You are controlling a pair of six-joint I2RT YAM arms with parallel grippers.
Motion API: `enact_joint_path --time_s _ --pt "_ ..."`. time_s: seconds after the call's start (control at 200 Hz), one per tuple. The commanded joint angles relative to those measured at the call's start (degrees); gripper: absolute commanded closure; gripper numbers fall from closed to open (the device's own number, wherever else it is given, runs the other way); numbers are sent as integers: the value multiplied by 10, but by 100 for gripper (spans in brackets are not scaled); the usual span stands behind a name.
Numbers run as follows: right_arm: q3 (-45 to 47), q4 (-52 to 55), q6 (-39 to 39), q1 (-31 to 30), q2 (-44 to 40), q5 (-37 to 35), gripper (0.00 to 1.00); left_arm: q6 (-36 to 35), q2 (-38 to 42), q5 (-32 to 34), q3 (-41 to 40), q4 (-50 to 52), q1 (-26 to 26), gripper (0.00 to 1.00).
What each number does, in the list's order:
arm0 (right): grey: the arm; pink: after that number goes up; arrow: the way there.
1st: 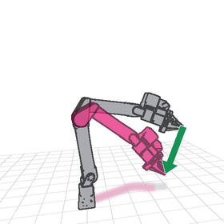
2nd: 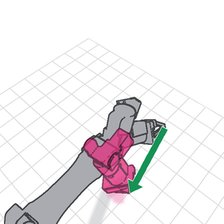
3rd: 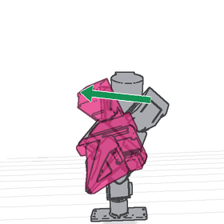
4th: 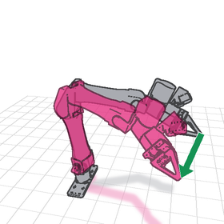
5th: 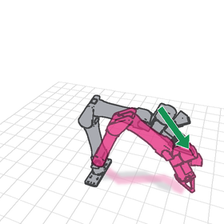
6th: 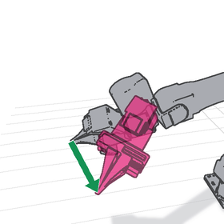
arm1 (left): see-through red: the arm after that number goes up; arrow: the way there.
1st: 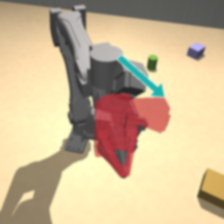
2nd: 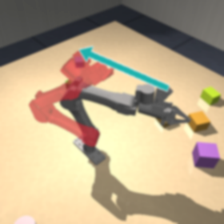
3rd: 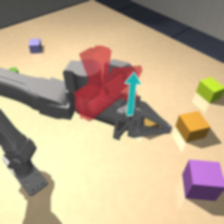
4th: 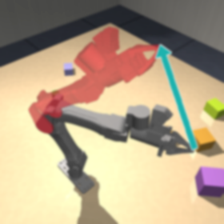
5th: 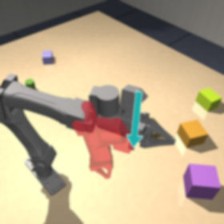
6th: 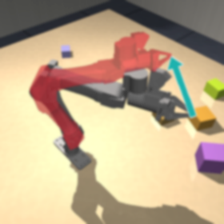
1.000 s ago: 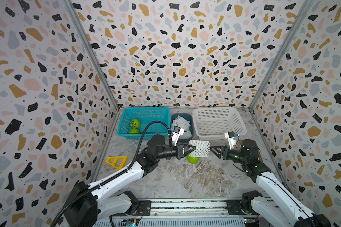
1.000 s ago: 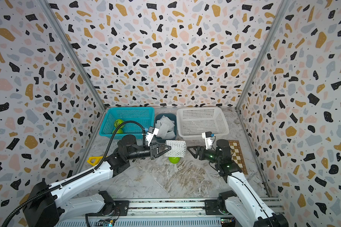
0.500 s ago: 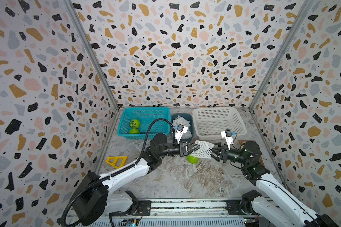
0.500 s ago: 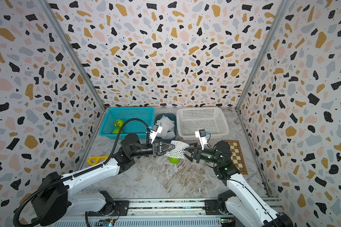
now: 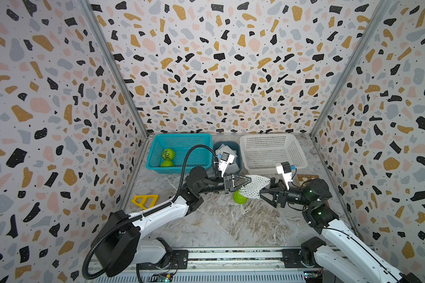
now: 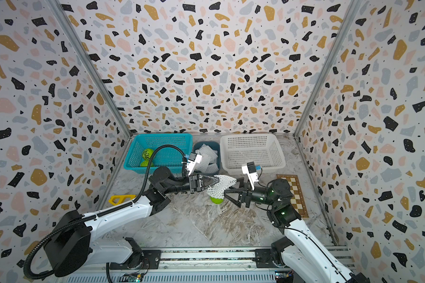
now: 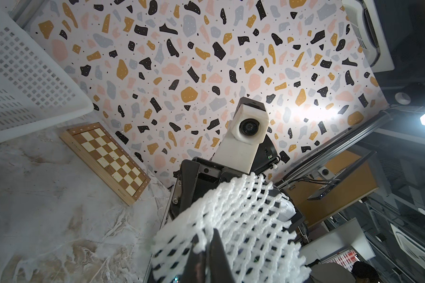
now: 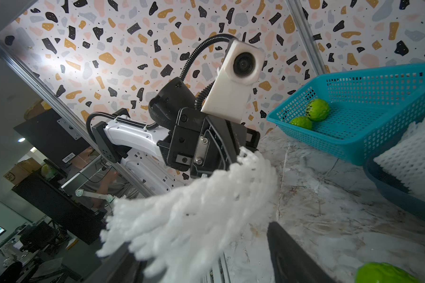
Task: Sleeve custard apples in foam nets
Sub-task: Open the foam net.
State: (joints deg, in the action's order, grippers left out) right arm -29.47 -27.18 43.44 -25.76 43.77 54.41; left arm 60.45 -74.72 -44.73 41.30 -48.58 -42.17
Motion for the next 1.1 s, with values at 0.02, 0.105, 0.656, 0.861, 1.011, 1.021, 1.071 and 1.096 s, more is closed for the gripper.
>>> enact_joint_path --time_s 0.02,0.105,0.656,0.861,1.011,1.021,1.071,1.096 --pt "-40 68 -41 -3 9 -41 23 2 13 7 6 -59 -1 100" --pt "-32 75 -39 -2 23 -51 24 -10 30 20 5 -48 -1 100" --pt "13 -19 22 10 40 -62 31 -61 82 42 19 -4 1 100" --pt "10 -110 73 12 46 -21 33 -20 55 22 6 -95 0 100" --pt "12 -193 121 14 45 11 34 -16 51 14 -12 -125 0 100" --pt "12 -199 124 14 44 13 34 -16 51 15 -15 -128 0 100" --pt "11 -230 142 14 44 24 34 -18 52 16 -22 -134 0 100" --pt "10 -245 152 13 46 29 34 -19 52 18 -25 -136 0 100"
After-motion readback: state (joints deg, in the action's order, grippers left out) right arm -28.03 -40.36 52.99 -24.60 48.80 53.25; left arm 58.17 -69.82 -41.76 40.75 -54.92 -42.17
